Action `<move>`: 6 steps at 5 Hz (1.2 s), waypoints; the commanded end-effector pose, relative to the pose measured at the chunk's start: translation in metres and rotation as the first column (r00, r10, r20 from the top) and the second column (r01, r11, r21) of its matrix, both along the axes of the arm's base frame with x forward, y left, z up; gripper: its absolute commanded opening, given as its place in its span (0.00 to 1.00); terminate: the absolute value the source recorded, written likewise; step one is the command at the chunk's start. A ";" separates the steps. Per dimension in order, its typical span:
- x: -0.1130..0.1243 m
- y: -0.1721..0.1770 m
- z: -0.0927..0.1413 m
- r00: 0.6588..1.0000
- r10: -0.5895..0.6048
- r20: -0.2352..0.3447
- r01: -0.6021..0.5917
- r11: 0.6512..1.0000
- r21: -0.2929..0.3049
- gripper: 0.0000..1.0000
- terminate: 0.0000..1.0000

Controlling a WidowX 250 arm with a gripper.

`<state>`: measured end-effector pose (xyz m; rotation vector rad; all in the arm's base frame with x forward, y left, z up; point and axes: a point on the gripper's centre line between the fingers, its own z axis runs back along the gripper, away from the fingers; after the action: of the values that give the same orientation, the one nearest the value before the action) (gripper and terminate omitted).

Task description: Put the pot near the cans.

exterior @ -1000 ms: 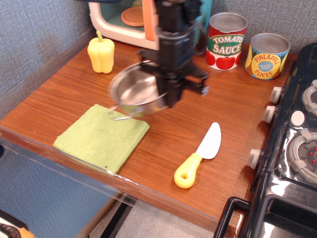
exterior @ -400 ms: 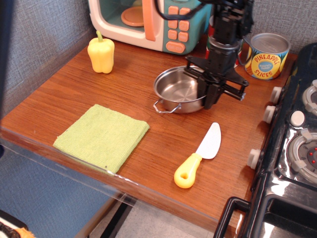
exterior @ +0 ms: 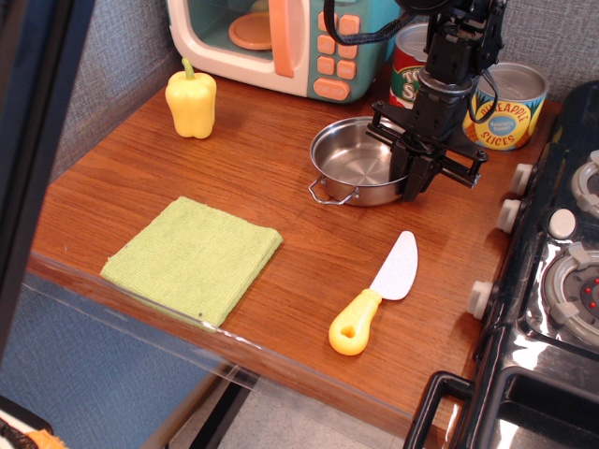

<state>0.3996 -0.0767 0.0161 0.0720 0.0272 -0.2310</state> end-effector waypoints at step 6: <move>-0.085 0.050 0.071 0.986 0.041 0.161 -0.037 0.999 -0.032 1.00 0.00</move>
<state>0.3132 -0.0312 0.0677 0.0625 -0.0742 -0.1947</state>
